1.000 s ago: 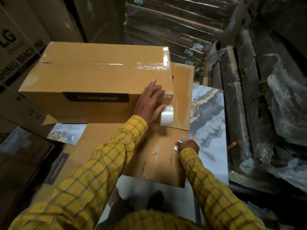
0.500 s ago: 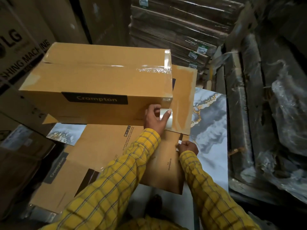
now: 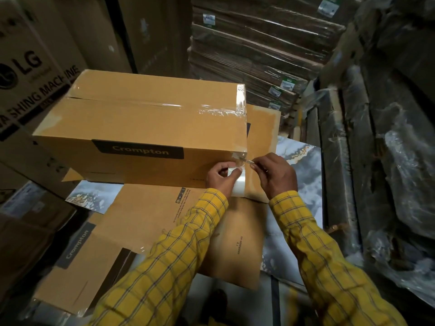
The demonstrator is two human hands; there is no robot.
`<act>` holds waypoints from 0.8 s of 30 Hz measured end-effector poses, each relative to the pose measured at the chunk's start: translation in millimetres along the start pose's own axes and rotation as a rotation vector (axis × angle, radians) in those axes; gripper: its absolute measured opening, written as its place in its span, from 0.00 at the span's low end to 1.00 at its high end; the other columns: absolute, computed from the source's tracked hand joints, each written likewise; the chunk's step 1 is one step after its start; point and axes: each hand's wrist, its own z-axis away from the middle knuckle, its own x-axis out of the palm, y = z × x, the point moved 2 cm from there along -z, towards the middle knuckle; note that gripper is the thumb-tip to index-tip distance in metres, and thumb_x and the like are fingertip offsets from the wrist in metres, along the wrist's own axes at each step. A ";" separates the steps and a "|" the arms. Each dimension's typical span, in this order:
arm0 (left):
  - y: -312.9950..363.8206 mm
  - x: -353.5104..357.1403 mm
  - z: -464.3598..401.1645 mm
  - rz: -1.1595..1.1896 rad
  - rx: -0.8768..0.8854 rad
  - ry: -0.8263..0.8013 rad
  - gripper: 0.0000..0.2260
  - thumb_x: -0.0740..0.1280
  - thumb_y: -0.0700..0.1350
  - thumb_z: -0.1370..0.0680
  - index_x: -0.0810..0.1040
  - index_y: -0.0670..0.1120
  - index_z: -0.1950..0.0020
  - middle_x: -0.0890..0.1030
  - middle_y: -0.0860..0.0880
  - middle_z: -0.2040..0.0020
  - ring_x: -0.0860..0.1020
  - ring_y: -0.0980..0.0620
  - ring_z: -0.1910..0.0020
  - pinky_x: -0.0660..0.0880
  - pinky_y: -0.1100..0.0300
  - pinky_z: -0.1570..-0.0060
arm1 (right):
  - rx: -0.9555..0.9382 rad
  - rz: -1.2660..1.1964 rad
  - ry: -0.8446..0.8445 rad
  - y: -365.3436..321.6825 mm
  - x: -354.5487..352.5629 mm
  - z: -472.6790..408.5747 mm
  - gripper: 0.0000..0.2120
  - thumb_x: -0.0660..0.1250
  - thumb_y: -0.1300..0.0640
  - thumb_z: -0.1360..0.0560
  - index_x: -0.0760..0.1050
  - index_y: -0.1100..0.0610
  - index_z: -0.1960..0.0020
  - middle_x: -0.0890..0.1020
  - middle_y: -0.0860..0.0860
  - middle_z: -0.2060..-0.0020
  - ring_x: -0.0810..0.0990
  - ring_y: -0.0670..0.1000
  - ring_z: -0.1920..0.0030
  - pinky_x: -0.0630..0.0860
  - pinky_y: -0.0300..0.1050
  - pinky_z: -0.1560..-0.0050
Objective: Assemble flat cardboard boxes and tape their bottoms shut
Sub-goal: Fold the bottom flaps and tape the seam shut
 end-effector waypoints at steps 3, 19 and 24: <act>-2.9 1.0 6.8 0.022 0.035 0.065 0.03 0.75 0.43 0.26 0.83 0.50 0.56 0.85 0.47 0.54 0.81 0.50 0.55 0.78 0.59 0.56 | -0.086 0.088 -0.020 -8.3 3.2 -7.2 0.02 0.71 0.60 0.25 0.82 0.58 0.53 0.79 0.54 0.61 0.77 0.59 0.61 0.73 0.47 0.70; -2.0 -7.5 7.3 0.010 0.109 -0.008 0.02 0.74 0.43 0.25 0.84 0.46 0.55 0.84 0.51 0.53 0.81 0.54 0.53 0.78 0.63 0.56 | 0.000 0.322 -0.119 26.3 15.4 10.6 0.08 0.75 0.67 0.30 0.77 0.58 0.57 0.76 0.55 0.62 0.72 0.59 0.66 0.67 0.45 0.72; -3.3 -11.9 4.5 0.029 0.104 -0.078 0.02 0.74 0.42 0.24 0.84 0.44 0.54 0.84 0.51 0.53 0.81 0.54 0.53 0.80 0.56 0.53 | 0.073 0.122 -0.011 27.8 6.1 26.8 0.01 0.72 0.61 0.23 0.80 0.58 0.54 0.78 0.54 0.60 0.75 0.58 0.63 0.72 0.47 0.68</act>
